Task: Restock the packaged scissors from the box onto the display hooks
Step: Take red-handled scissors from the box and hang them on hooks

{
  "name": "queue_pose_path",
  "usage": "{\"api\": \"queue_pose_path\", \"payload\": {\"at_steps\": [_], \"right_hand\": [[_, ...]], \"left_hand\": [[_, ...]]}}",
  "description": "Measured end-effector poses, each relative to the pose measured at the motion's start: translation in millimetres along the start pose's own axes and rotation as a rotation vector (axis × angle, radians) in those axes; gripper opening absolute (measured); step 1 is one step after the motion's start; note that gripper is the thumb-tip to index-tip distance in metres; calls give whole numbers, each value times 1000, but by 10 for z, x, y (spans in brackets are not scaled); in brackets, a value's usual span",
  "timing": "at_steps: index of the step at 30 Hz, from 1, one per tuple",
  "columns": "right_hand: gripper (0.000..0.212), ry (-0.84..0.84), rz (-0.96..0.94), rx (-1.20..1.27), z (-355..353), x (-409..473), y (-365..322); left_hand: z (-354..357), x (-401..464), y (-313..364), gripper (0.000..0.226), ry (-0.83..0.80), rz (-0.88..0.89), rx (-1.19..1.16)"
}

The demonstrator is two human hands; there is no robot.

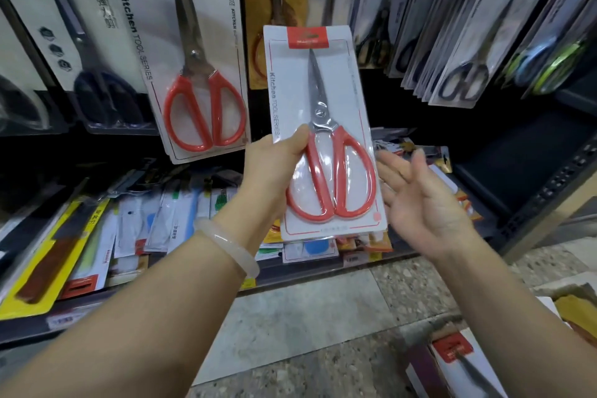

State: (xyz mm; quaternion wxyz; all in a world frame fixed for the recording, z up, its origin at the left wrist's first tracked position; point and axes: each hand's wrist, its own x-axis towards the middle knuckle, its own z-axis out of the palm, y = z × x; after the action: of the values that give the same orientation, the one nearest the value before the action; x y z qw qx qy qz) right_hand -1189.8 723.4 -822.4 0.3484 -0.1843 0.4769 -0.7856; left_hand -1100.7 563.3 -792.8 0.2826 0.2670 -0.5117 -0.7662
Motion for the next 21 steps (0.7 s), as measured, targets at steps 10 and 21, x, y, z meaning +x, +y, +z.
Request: {"api": "queue_pose_path", "payload": {"at_steps": [10,21], "right_hand": [[28,99,-20,-120,264,96,64],[57,-55,-56,-254,362,77,366]], "left_hand": [[-44,-68,-82,6,-64,-2,83],[-495,-221,-111,18,-70,141,112]]}}
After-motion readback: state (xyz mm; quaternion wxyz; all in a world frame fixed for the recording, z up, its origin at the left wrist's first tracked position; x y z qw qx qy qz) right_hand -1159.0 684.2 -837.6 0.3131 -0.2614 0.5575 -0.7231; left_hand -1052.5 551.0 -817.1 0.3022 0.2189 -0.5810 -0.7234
